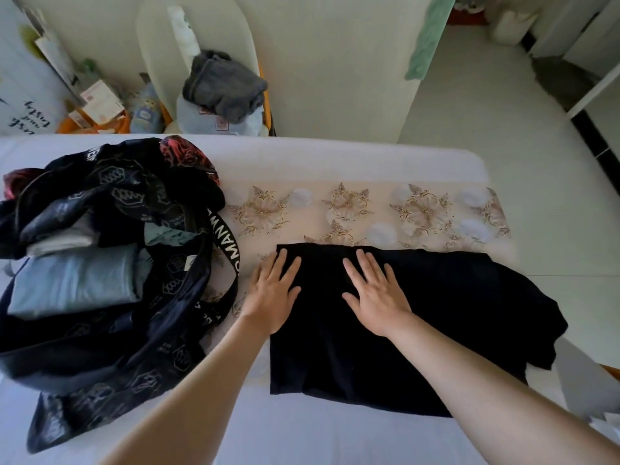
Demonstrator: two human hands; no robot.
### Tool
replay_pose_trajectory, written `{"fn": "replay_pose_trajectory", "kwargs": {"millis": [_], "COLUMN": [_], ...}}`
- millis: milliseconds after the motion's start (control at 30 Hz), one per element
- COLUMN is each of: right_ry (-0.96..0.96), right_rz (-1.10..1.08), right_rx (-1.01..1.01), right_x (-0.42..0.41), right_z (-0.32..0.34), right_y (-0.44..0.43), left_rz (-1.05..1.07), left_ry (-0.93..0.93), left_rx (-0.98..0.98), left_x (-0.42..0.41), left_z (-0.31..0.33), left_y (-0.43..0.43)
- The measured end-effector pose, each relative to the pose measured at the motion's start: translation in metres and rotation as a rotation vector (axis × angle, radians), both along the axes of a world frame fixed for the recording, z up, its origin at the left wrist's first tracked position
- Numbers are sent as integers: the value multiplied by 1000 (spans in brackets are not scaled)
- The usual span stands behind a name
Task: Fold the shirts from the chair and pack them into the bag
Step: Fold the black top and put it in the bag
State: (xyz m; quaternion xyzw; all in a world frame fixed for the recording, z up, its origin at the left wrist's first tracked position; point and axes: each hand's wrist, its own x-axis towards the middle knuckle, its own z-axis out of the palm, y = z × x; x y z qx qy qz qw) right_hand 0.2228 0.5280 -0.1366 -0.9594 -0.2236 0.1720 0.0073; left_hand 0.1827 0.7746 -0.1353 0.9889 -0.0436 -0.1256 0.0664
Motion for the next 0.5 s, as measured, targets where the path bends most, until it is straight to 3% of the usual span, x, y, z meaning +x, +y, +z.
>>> {"fn": "replay_pose_trajectory", "kwargs": {"millis": [167,200,267,367,433,500], "right_ry": [-132,-134,-98,-64,-36,-4], "right_rz": [-74,-75,-56,-51,-55,-59], "right_rx": [103,130,132,86,59,48], "right_x": [-41,-58,-95,-138,-153,-163], "right_z": [10,10,6,0,1,6], "right_y": [6,6,3,-3,-4,-4], "left_rz": [227,296,437,435,421,518], "left_ry": [-323,-303,-82,133,100,39], "left_rx": [-130,-148,-150,-43,-178,-456], "left_x": [-57,-71,-96,-130,-146,-153], "left_z": [17,21,28,29,28,36], "left_y": [1,-2,-8,-13,-14,-18]}}
